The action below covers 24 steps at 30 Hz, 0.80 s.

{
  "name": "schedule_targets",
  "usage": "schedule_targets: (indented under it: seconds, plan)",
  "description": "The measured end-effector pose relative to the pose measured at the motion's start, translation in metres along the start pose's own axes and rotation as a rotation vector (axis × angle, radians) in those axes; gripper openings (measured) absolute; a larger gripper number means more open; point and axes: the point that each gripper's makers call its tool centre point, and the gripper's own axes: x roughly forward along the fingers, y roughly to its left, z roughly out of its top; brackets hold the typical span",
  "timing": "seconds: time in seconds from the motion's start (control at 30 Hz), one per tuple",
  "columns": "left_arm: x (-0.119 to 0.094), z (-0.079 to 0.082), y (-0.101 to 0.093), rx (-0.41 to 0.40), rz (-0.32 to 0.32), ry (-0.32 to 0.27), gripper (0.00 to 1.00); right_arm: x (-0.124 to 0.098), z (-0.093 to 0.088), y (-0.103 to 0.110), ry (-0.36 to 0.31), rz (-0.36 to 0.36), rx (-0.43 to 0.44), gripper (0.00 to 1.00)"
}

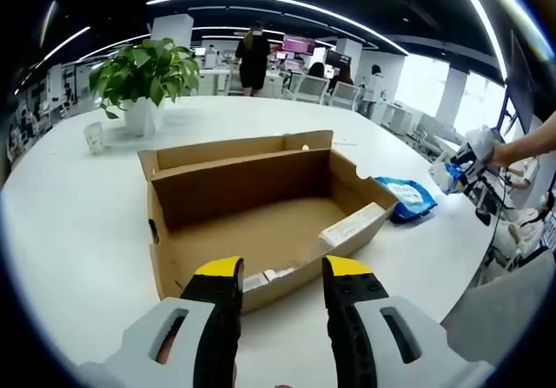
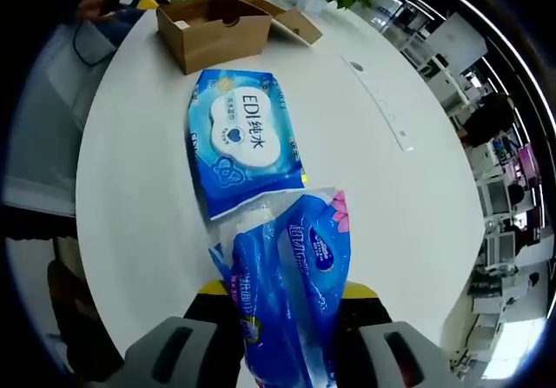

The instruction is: Operate the shoe box by opening the lid, removing the specified soft item, and placing it in the target area until the item is outside and the box remains undamaged.

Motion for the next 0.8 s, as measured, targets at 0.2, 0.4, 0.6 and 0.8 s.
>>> schedule_targets:
  seconds: [0.2,0.4,0.6,0.8]
  plan:
    - [0.0,0.0,0.005,-0.011,0.013,-0.003,0.37,0.012,-0.001,0.0,0.009,0.018,-0.016,0.36]
    - [-0.002,0.003,0.01,-0.032,0.027,-0.018,0.36,0.022,0.0,0.0,0.012,0.034,-0.037,0.37]
    - [-0.002,0.003,0.011,-0.039,0.031,-0.018,0.37,0.029,0.002,0.0,0.019,0.045,-0.04,0.39]
    - [-0.002,0.001,0.011,-0.036,0.036,-0.008,0.36,0.036,0.0,0.006,0.031,0.06,-0.046,0.41]
